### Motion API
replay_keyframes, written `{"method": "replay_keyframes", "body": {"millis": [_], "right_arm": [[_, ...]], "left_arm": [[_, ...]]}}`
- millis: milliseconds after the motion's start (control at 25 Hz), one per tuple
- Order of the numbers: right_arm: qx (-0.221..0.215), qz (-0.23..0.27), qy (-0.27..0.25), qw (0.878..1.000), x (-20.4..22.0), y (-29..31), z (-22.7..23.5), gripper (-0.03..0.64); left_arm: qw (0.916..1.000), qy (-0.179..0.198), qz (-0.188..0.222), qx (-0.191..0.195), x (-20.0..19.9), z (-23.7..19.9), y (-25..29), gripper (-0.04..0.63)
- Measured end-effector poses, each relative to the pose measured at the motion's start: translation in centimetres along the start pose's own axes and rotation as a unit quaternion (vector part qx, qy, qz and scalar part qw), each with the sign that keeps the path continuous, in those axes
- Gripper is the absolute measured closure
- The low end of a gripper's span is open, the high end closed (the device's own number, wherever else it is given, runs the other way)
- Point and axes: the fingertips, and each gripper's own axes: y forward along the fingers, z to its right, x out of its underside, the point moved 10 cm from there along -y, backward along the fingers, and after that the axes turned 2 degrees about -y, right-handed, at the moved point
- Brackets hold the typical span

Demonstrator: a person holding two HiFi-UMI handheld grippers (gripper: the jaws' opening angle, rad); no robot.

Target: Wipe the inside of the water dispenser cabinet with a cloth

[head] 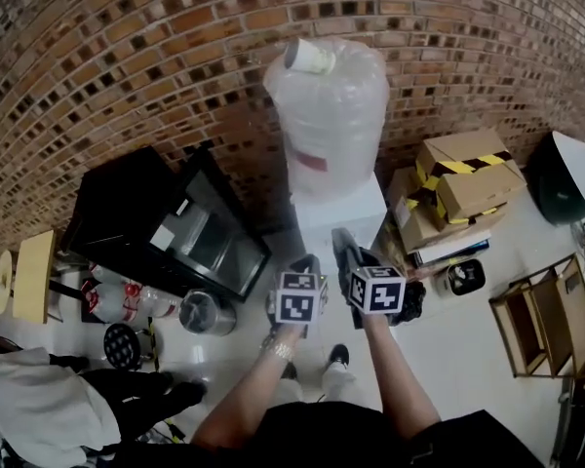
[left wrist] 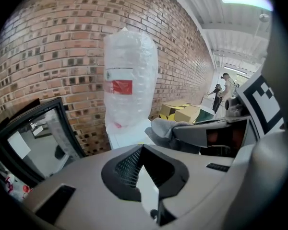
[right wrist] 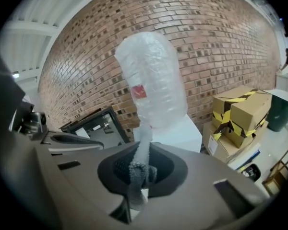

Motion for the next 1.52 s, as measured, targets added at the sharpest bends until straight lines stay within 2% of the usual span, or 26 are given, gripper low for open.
{"method": "replay_keyframes", "body": {"millis": [200,400,560,720,920,1280,1520], "right_arm": [[0.011,0.011,-0.01,1.0,1.1,-2.8,-4.4,0.594],[0.033,0.021,0.006,0.999,5.0,-6.1,-10.1,0.595],[0.043,0.024,0.014,0.999,8.3,-8.3,-14.1,0.594],[0.05,0.03,0.002,0.998,9.6,-10.1,-16.5,0.594],[0.054,0.035,0.002,0.998,8.9,-11.1,-16.7,0.595],[0.053,0.044,0.012,0.998,7.9,-11.4,-16.0,0.595],[0.04,0.042,-0.004,0.998,6.7,-10.6,-16.5,0.595]], "left_arm": [[0.9991,0.005,0.02,0.036,0.0,-0.6,-3.5,0.595],[0.9966,0.021,0.015,0.079,2.8,-1.5,-8.5,0.595],[0.9949,0.019,0.006,0.099,5.4,-1.9,-11.7,0.595],[0.9935,0.024,0.007,0.111,5.8,-2.3,-13.7,0.595],[0.993,0.015,0.022,0.115,4.7,-1.7,-14.6,0.595],[0.9927,0.029,0.03,0.113,3.7,-1.7,-15.1,0.595],[0.9926,0.033,0.04,0.11,2.5,-2.2,-14.7,0.595]]}}
